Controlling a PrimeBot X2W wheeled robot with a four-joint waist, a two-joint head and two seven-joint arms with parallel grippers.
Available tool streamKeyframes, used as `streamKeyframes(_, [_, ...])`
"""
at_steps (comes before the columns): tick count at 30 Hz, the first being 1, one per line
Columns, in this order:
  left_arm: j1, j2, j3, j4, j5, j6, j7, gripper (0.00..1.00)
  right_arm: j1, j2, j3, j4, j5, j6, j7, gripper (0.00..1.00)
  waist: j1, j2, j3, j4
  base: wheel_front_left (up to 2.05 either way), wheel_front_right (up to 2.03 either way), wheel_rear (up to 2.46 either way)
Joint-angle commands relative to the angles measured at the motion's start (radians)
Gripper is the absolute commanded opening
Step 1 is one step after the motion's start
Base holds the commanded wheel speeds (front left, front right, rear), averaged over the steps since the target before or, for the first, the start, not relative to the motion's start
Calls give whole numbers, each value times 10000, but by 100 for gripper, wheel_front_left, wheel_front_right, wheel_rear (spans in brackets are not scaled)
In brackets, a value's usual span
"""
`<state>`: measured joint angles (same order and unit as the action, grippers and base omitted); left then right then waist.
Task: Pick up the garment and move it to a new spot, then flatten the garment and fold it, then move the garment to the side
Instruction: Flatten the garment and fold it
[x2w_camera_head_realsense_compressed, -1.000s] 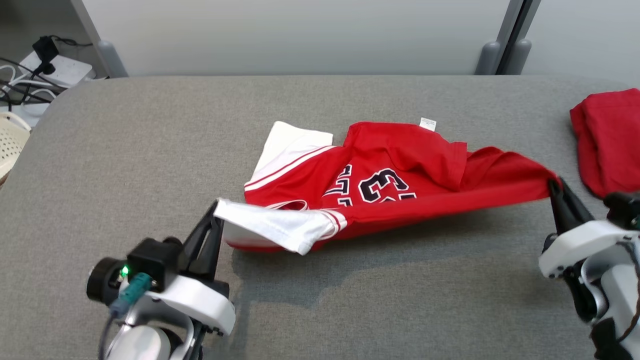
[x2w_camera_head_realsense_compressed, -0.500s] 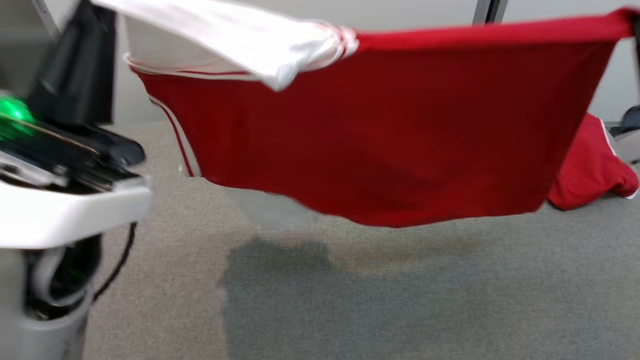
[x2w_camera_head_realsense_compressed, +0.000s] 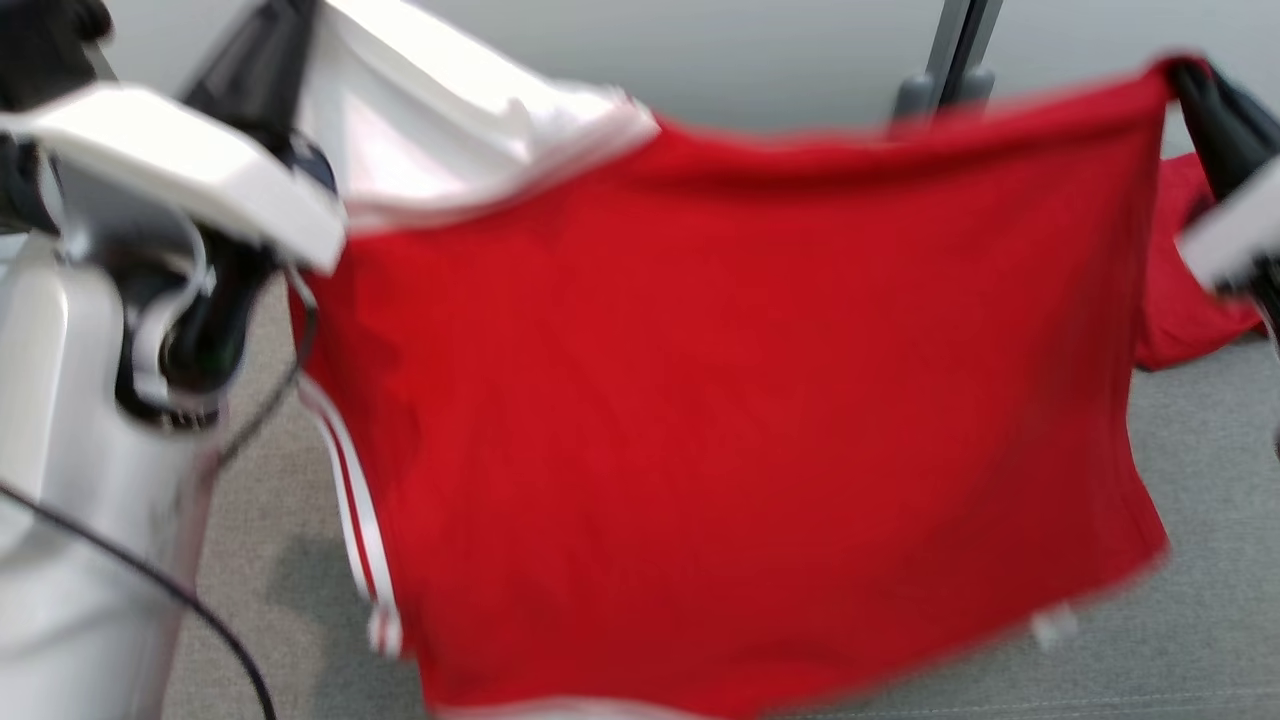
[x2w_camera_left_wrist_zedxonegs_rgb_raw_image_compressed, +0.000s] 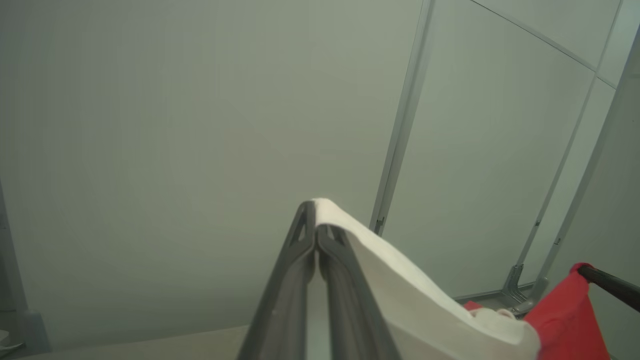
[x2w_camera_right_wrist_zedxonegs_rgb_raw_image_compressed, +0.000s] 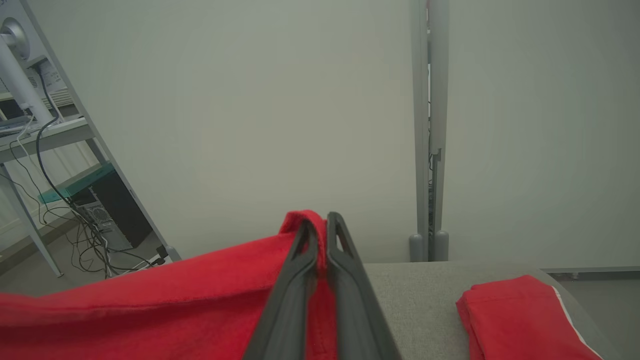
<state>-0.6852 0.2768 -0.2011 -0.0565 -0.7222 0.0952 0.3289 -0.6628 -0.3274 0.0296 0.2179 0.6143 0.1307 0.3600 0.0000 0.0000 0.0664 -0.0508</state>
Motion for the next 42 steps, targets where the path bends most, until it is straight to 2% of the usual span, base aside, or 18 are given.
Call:
streamKeyframes(1, [-1167,398,396,266,377,-174,-478,0,-1130,93,235,150,-280,0,-307,0,0,0,279,53,0,0,0])
streamKeyframes(3, [-2549,270,229,2192,1164,-642,-2024,0,-2789,562,547,2052,-1051,0,-1513,0,0,0,212,70,0,0,0])
streamKeyframes(5, [-3973,95,8,3937,1776,-1160,-3564,0,-4346,812,365,3724,-1702,0,-3097,0,0,0,154,224,0,0,0])
streamKeyframes(7, [-5153,-141,-72,5105,2087,-1453,-4814,0,-5632,1035,56,5020,-1999,0,-4496,0,0,0,212,314,0,0,0])
streamKeyframes(8, [-5819,-223,-180,5876,2143,-1799,-5416,0,-6446,1074,115,6071,-2247,0,-5368,0,0,0,347,323,0,0,0])
streamKeyframes(10, [-5929,-304,-286,6382,1948,-2054,-5634,0,-6715,1081,270,7089,-2232,0,-5523,0,0,0,550,379,0,0,0])
streamKeyframes(12, [-5483,-417,-522,6822,1646,-2182,-5692,0,-6495,1074,472,8038,-1988,0,-5185,0,0,0,771,434,0,0,0])
streamKeyframes(15, [-4379,-567,-1092,7273,1188,-2245,-5650,0,-5787,983,846,9018,-1683,0,-4512,0,0,0,1304,507,0,0,0])
streamKeyframes(16, [-3562,-653,-1591,7415,779,-2252,-5592,0,-5254,975,894,9321,-1292,0,-4409,0,0,0,1761,524,0,0,0])
streamKeyframes(22, [-1612,-658,-2604,7883,-201,-2256,-5739,0,-3592,907,626,9987,-159,0,-4419,0,0,0,2555,509,0,0,0])
streamKeyframes(29, [208,-57,-3561,7284,-234,-2257,-5878,0,-1231,952,158,9536,1482,0,-4172,0,0,0,2132,391,0,0,0])
streamKeyframes(33, [993,264,-3544,6938,-104,-2204,-5894,0,-279,947,228,9158,1875,0,-3973,0,0,0,1881,230,0,0,0])
streamKeyframes(42, [2537,831,-3459,5743,48,-1559,-5786,0,903,863,457,8092,2596,0,-3729,0,0,0,1258,-6,0,0,0])
